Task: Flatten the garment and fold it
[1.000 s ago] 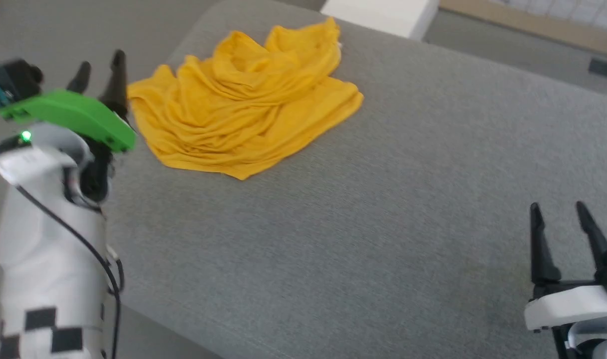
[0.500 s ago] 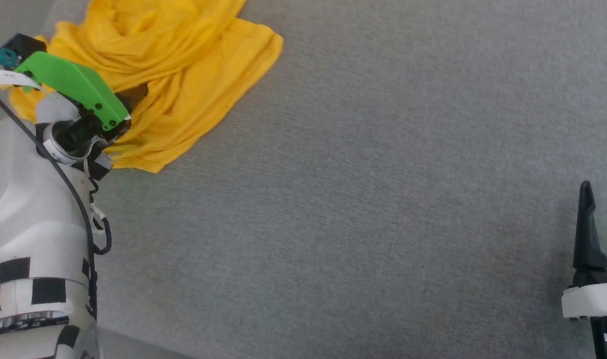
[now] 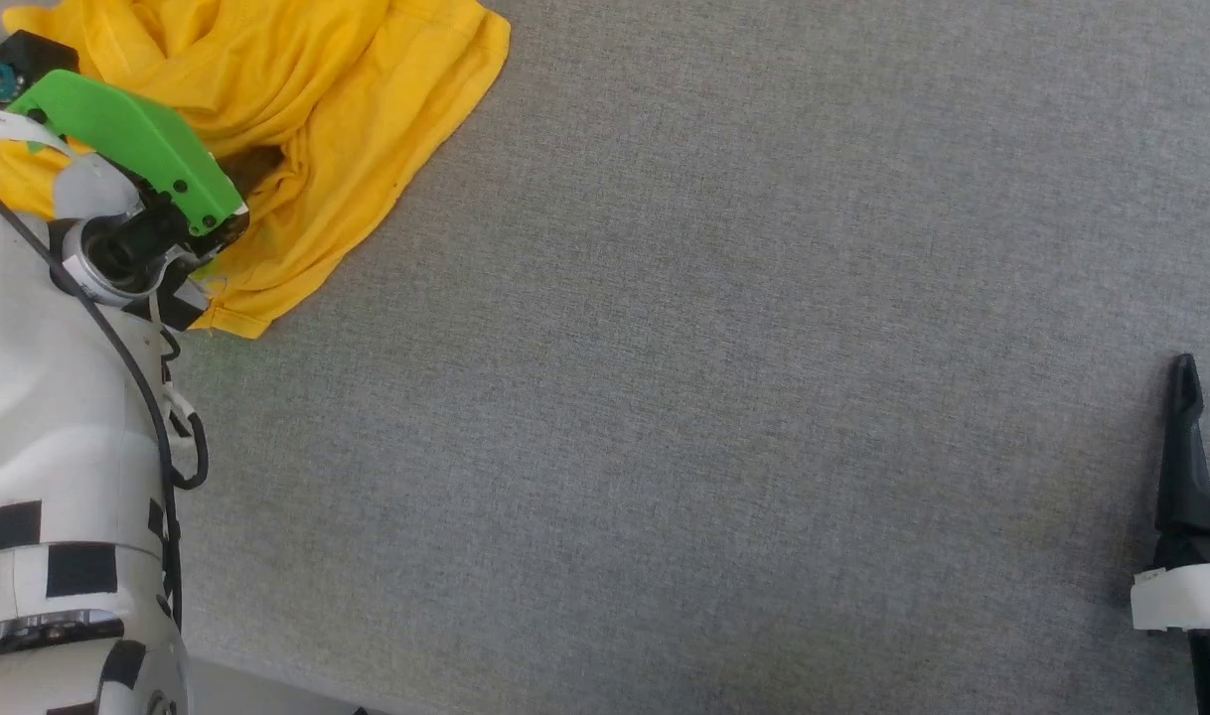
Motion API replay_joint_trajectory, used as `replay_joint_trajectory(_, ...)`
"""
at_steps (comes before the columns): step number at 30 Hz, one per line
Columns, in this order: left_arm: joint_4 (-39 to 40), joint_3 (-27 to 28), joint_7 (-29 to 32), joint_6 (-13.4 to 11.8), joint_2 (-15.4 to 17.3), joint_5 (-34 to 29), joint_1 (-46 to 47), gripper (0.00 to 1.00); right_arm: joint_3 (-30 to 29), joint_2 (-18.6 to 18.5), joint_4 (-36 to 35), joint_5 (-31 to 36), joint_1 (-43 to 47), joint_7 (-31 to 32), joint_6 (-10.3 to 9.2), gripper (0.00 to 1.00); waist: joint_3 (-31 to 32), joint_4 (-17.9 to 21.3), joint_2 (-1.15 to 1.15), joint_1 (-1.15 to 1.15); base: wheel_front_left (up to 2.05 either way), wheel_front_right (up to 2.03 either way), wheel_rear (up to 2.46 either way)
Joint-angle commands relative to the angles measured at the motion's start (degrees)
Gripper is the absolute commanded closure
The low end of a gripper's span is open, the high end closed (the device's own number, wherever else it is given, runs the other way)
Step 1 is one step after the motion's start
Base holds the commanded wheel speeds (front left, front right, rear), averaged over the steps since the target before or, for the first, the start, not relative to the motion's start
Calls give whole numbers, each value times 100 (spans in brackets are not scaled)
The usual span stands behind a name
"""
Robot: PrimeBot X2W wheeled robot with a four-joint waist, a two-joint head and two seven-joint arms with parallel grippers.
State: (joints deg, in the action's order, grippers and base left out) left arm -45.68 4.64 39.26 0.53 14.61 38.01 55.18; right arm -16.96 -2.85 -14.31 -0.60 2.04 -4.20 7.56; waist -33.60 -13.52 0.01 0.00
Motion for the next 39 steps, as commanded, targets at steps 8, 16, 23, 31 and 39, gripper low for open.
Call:
replay_joint_trajectory(8,217,8,-1974,423,-78,-221,-199,100,134,-3,252,-81,-60,-61,-8,0,556,-226,-1,0,0,0,0)
replay_joint_trajectory(16,549,-133,-3343,478,180,-684,489,100,339,-3,798,-277,-44,-221,-8,0,1440,-290,-1,0,0,0,0)
replay_joint_trajectory(23,919,-557,-3231,598,181,-799,1528,100,506,-3,1293,-488,-47,-461,-8,0,2091,-75,-1,0,0,0,0)
replay_joint_trajectory(31,1231,-1334,-2870,691,-355,-220,2085,100,582,-3,1781,-661,-142,-729,-8,0,2703,538,-1,0,0,0,0)
replay_joint_trajectory(39,1504,-2185,-2617,694,-876,503,976,100,398,-3,1944,-660,-36,-838,-8,0,2945,1173,-1,0,0,0,0)
